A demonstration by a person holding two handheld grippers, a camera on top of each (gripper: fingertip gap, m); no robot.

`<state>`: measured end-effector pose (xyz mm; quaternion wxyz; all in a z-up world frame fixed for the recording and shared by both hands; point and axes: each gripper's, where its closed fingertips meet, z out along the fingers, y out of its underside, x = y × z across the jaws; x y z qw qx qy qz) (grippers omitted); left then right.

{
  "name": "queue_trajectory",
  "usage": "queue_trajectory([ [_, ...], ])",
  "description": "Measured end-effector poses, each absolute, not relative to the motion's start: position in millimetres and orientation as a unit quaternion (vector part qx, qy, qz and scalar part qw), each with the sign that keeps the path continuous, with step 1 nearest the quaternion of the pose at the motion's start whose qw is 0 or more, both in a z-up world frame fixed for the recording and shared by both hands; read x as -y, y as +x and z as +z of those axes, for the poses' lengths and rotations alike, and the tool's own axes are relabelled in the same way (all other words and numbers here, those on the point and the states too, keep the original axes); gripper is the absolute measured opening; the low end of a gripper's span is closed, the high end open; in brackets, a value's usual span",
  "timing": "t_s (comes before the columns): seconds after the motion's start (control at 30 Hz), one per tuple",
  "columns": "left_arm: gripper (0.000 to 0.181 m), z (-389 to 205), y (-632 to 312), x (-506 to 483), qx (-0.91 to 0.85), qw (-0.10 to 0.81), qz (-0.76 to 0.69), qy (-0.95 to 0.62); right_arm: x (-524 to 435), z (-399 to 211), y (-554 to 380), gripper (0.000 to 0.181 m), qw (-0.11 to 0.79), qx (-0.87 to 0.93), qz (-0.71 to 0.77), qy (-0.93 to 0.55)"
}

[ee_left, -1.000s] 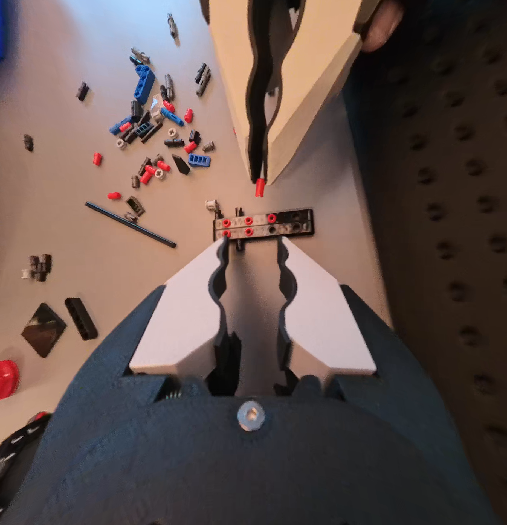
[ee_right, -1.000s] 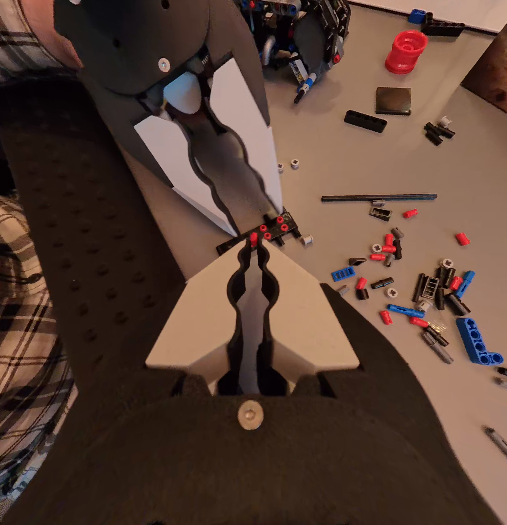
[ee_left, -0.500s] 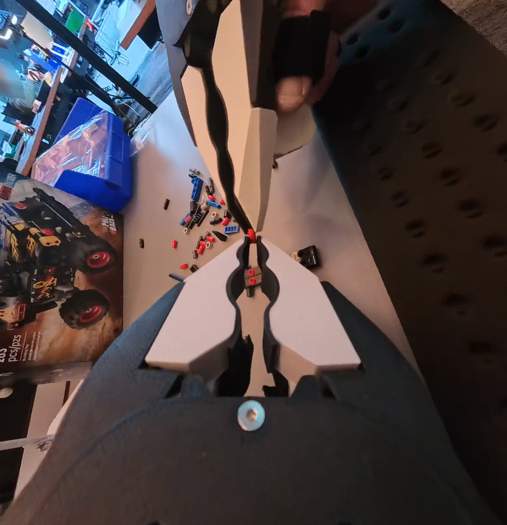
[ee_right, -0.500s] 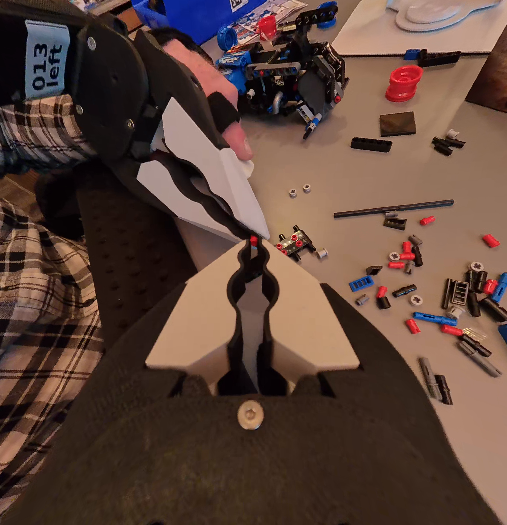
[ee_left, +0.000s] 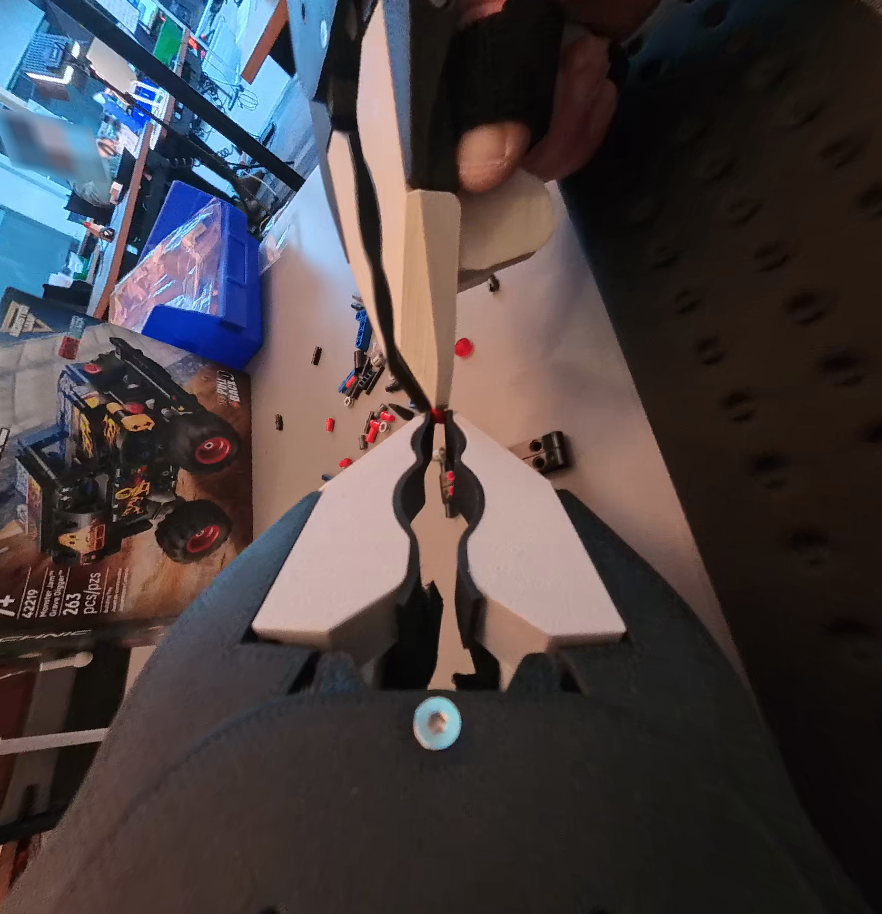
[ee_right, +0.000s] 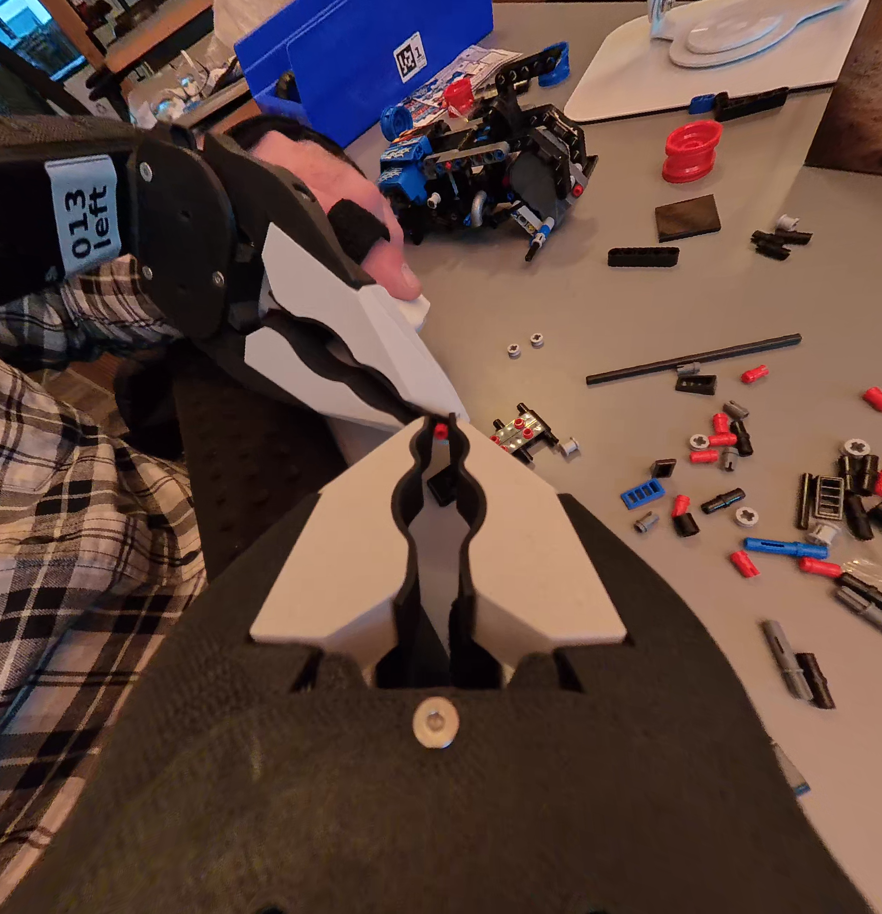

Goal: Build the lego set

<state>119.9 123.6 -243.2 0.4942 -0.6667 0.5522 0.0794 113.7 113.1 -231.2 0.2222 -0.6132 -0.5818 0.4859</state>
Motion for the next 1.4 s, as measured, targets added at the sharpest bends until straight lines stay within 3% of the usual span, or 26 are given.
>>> queue_trajectory([
  [0.87, 0.003, -243.7, 121.9, -123.7, -0.539, 0.496, 0.030, -0.680, -113.4, -235.1, 116.8, 0.003, 0.244, 0.603, 0.460, -0.605],
  [1.03, 0.027, -265.0, 106.1, -117.4, -0.514, 0.406, -0.095, -0.749, -117.8, -239.4, 118.4, 0.003, 0.247, 0.610, 0.442, -0.609],
  [1.13, 0.041, -281.7, 92.9, -123.9, -0.505, 0.382, -0.090, -0.768, -118.7, -244.1, 119.9, 0.003, 0.245, 0.621, 0.426, -0.611],
  [1.4, 0.055, -287.5, 106.9, -130.4, -0.504, 0.383, -0.073, -0.771, -121.9, -248.8, 123.2, 0.003, 0.250, 0.629, 0.406, -0.614],
])
